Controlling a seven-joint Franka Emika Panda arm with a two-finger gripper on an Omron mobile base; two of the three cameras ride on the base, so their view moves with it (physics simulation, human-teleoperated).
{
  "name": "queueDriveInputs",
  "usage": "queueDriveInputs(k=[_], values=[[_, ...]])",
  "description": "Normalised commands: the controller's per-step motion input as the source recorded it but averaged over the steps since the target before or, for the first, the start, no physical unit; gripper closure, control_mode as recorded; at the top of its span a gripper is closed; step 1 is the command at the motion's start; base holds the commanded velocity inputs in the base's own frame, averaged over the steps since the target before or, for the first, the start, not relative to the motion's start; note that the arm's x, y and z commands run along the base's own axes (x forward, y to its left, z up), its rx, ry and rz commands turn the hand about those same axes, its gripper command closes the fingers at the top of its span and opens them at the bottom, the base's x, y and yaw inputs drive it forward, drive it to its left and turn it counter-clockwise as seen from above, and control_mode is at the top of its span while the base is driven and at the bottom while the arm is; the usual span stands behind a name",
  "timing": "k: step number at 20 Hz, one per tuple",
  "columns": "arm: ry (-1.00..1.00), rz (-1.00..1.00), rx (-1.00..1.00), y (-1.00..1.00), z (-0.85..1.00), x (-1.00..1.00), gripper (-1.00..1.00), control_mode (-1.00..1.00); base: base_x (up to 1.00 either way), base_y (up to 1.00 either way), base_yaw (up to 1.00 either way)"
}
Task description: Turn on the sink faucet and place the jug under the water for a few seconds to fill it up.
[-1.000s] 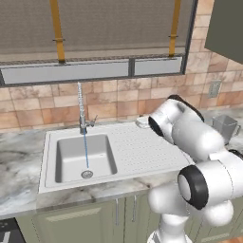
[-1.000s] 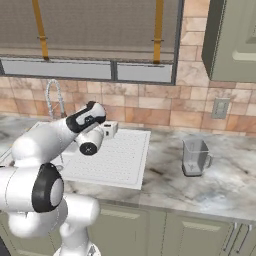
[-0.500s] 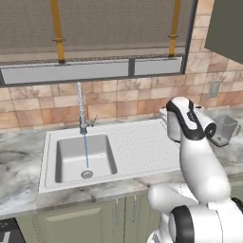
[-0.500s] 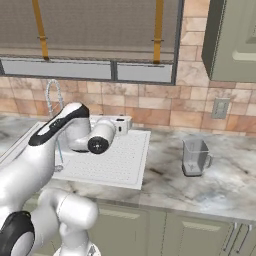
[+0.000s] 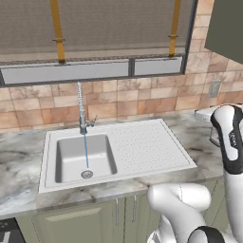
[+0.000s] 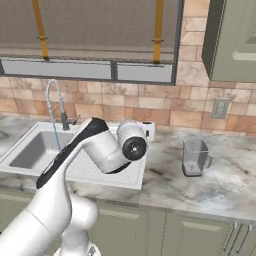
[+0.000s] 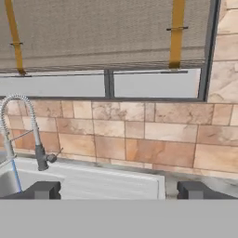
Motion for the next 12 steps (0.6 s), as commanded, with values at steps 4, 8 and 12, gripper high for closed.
queueDriveInputs(k=[4, 8, 12], values=[[-0.06, 0.15, -0.01, -1.0, -0.3, -1.0, -1.0, -1.0, 0.0, 0.0, 0.0], [-0.17, 0.13, 0.0, -1.0, -0.25, -0.95, -1.0, -1.0, 0.0, 0.0, 0.0], [-0.19, 0.08, -0.06, -0.84, -0.37, -0.48, -1.0, -1.0, 0.0, 0.0, 0.0]])
